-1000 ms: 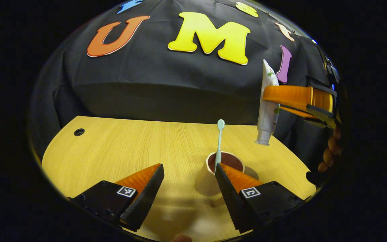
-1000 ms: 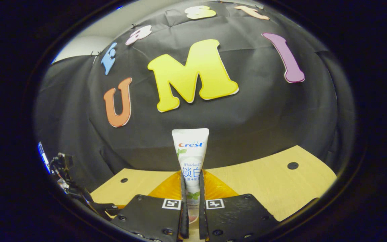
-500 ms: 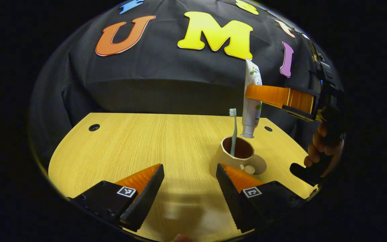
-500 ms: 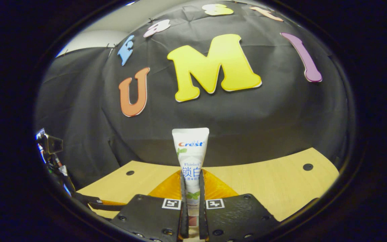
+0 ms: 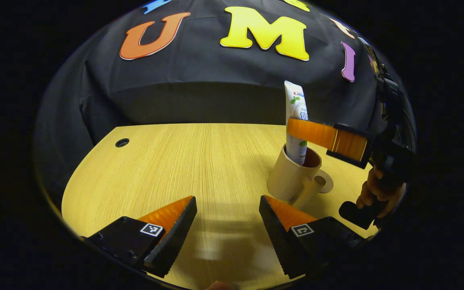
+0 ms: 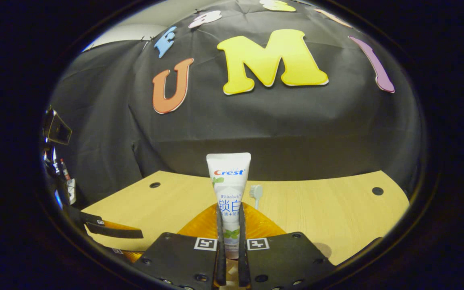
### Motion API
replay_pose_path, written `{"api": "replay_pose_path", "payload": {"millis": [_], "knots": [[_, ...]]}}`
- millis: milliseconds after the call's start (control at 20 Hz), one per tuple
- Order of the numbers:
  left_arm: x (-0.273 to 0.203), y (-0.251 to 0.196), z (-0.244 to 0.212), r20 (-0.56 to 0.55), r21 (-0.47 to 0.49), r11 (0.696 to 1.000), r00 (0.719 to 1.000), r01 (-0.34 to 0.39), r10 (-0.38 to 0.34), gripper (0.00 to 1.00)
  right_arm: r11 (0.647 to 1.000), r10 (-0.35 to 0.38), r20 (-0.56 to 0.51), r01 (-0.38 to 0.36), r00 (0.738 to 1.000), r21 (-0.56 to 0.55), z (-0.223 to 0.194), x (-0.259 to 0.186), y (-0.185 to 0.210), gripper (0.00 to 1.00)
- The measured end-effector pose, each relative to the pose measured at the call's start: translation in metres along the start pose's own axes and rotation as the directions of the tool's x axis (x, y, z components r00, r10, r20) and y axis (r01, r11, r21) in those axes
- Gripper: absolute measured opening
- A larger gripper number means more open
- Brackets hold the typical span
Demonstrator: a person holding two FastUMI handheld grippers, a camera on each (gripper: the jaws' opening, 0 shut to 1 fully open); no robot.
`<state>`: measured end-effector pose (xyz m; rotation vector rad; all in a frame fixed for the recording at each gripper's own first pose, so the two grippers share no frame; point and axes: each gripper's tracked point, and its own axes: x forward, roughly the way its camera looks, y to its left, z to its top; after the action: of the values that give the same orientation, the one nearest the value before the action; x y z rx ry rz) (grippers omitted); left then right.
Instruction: Put the toothbrush and toothpaste on the desktop into the cup, then pick up the cup and place it on the coaster on the desktop.
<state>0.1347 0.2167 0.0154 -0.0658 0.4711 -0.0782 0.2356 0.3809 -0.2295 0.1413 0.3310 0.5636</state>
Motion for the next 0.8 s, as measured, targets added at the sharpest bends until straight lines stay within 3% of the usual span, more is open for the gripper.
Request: {"api": "replay_pose_path", "payload": {"millis": [400,800], "knots": [[-0.013,-0.004,-0.011,-0.033,-0.021,1.000,0.999,-0.017,0.016,0.99,1.000,-0.004,-0.011,0.004,1.000,-0.024,-0.006,-0.005,-0.001,0.14],[-0.036,-0.015,-0.004,-0.046,-0.008,0.999,0.998,-0.042,0.042,0.99,0.999,-0.007,-0.091,0.010,0.996,0.034,-0.008,-0.027,-0.011,0.25]]}}
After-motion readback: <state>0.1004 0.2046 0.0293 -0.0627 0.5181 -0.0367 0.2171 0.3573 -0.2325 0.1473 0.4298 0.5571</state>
